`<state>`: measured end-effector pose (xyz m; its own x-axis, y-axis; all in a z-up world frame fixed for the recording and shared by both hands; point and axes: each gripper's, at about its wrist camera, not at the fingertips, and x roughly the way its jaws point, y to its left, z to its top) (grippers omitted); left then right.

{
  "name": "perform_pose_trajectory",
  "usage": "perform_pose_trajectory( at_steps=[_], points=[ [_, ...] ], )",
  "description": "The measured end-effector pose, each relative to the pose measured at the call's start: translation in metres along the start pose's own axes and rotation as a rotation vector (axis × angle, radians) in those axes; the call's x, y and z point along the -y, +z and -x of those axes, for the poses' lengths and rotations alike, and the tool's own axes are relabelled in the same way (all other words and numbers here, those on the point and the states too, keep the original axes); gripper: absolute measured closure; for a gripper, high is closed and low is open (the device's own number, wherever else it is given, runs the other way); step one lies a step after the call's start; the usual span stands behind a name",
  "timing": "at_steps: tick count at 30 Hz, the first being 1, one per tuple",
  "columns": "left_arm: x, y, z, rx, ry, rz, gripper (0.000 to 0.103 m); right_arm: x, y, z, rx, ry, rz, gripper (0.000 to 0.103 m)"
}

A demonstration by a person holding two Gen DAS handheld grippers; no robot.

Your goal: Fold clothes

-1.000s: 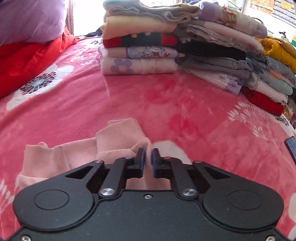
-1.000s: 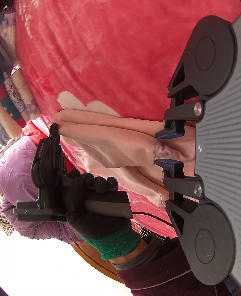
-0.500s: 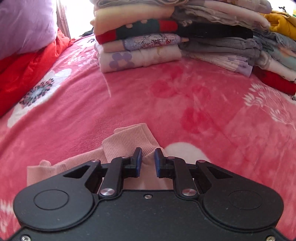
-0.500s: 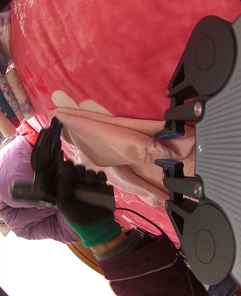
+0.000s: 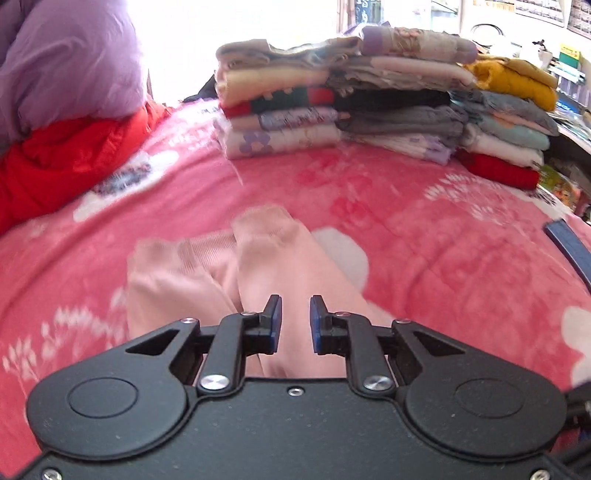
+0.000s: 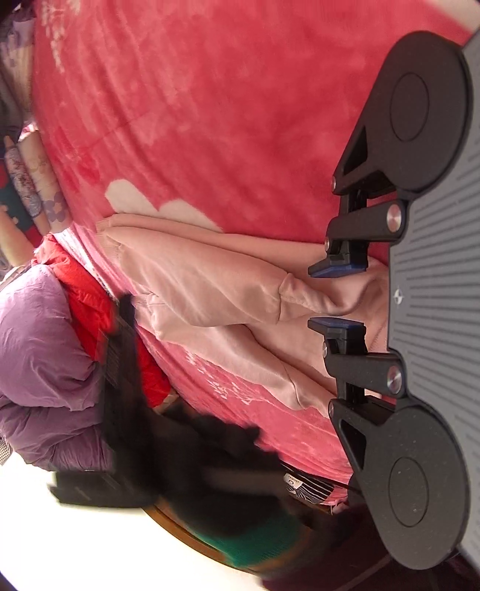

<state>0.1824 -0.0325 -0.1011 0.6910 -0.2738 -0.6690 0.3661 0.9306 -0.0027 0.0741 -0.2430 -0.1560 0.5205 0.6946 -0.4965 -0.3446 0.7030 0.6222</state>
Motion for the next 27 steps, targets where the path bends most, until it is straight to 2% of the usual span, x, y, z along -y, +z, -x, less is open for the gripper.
perform_pose_trajectory(
  at_steps=[3, 5, 6, 8, 11, 13, 15, 19, 23, 24, 25, 26, 27],
  points=[
    [-0.005, -0.021, -0.017, -0.061, 0.019, -0.003, 0.09, 0.005, -0.002, 0.001, 0.031, 0.018, -0.023, 0.078],
    [-0.013, -0.023, 0.003, 0.002, 0.003, 0.068, 0.087, 0.005, -0.006, -0.008, -0.01, -0.004, -0.013, 0.079],
    [-0.02, -0.024, 0.013, 0.03, 0.002, 0.113, 0.078, 0.002, -0.009, -0.011, -0.022, -0.029, 0.009, 0.08],
    [-0.034, -0.027, 0.032, 0.072, 0.006, 0.199, 0.074, -0.004, -0.011, -0.008, -0.007, -0.049, 0.041, 0.081],
    [-0.063, -0.033, 0.038, 0.077, -0.069, 0.401, 0.072, -0.01, -0.012, 0.004, 0.05, -0.042, 0.053, 0.08],
    [-0.077, -0.038, 0.03, 0.039, -0.148, 0.571, 0.071, -0.016, -0.012, 0.008, 0.086, -0.04, 0.078, 0.08],
    [-0.087, -0.042, 0.02, -0.002, -0.22, 0.721, 0.071, -0.018, -0.009, 0.005, 0.102, -0.038, 0.083, 0.075],
    [-0.078, -0.044, 0.001, -0.079, -0.225, 0.789, 0.071, -0.014, -0.004, -0.007, 0.115, -0.048, 0.046, 0.075],
    [-0.077, -0.045, -0.009, -0.085, -0.208, 0.867, 0.072, -0.01, -0.004, -0.016, 0.082, -0.042, 0.003, 0.075],
    [-0.077, -0.045, -0.01, -0.082, -0.199, 0.877, 0.073, -0.01, -0.004, -0.017, 0.076, -0.039, 0.004, 0.075],
    [-0.076, -0.045, -0.011, -0.079, -0.189, 0.887, 0.086, -0.01, -0.004, -0.019, 0.072, -0.036, 0.006, 0.075],
    [-0.076, -0.044, -0.012, -0.077, -0.188, 0.876, 0.096, -0.009, -0.004, -0.02, 0.07, -0.026, -0.002, 0.081],
    [-0.075, -0.043, -0.014, -0.074, -0.191, 0.857, 0.101, -0.008, -0.004, -0.02, 0.069, -0.015, -0.014, 0.095]
  ],
)
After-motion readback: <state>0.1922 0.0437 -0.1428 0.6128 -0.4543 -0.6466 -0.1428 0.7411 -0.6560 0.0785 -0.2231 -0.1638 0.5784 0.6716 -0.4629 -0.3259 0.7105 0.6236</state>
